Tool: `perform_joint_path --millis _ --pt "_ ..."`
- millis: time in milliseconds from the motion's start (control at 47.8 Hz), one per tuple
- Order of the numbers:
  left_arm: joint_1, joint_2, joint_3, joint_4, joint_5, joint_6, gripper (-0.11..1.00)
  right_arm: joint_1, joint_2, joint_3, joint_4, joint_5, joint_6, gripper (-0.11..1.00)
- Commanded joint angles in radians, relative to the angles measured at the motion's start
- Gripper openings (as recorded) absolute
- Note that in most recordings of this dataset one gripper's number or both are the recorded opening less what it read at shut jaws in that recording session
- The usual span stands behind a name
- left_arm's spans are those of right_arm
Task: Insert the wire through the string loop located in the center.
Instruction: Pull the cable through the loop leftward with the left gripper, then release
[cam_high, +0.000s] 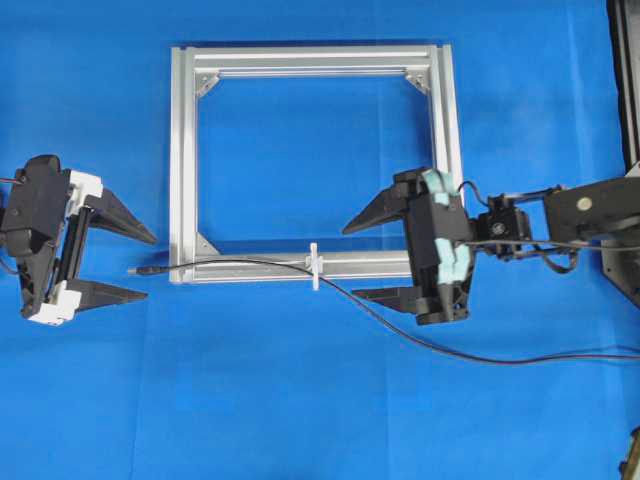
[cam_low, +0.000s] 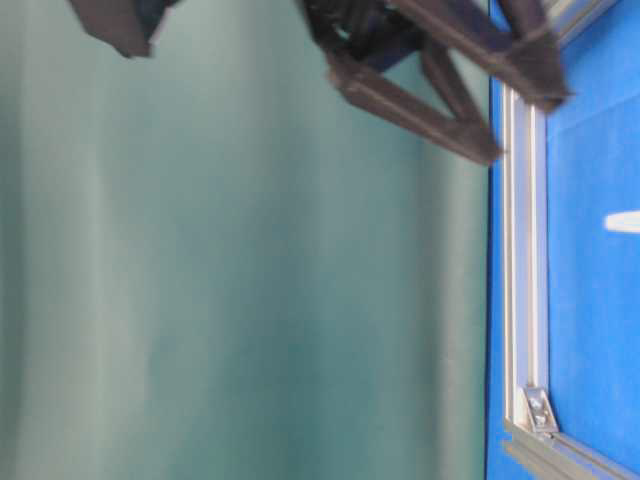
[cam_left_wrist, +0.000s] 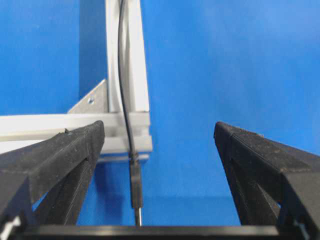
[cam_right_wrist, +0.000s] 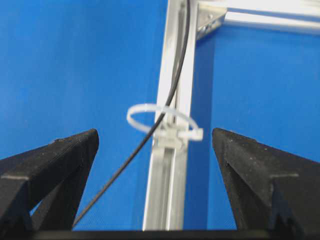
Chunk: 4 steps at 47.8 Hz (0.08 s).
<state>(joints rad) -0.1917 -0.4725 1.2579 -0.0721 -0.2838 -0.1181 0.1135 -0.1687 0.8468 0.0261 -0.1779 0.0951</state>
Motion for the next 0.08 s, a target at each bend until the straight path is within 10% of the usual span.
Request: perform_joint_path --millis 0,63 --pt "-0.002 -0.006 -0.037 0.002 0.012 0.002 0.87 -0.002 -0.046 -0.015 -0.002 0.008 -0.002 0.87" --pt "-0.003 -0.006 -0.051 0.002 0.02 0.0 0.87 -0.002 -0.06 -0.015 -0.003 0.015 -0.003 0.87"
